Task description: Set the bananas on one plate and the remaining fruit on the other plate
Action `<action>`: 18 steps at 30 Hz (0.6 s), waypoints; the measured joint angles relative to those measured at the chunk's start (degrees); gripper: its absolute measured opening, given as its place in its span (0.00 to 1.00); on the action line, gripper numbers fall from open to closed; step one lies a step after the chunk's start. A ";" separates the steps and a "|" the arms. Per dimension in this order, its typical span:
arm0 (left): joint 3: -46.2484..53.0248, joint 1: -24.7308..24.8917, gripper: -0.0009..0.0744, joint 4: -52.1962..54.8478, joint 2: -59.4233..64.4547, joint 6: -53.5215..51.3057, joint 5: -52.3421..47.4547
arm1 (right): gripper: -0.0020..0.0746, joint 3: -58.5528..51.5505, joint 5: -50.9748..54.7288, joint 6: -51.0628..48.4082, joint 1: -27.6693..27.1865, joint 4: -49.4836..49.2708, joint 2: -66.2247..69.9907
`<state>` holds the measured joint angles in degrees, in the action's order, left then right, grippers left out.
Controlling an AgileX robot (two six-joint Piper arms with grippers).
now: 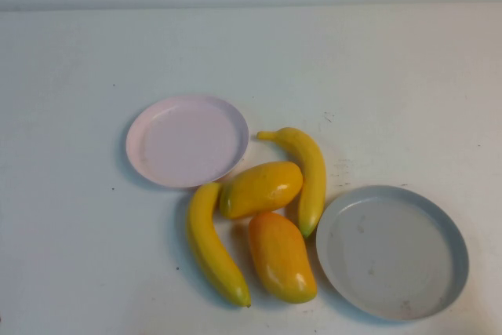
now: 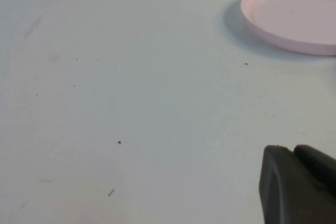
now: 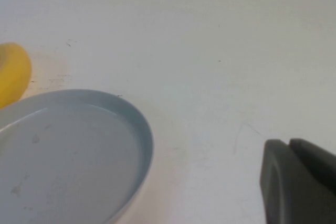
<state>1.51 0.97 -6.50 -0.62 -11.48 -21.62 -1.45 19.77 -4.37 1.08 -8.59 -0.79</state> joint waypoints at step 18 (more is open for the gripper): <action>0.00 0.00 0.01 -2.05 0.00 0.00 0.10 | 0.00 0.00 0.00 -0.04 0.00 0.00 0.00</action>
<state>1.51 0.97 -8.55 -0.62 -11.48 -21.52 -1.45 19.77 -4.41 1.08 -8.59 -0.79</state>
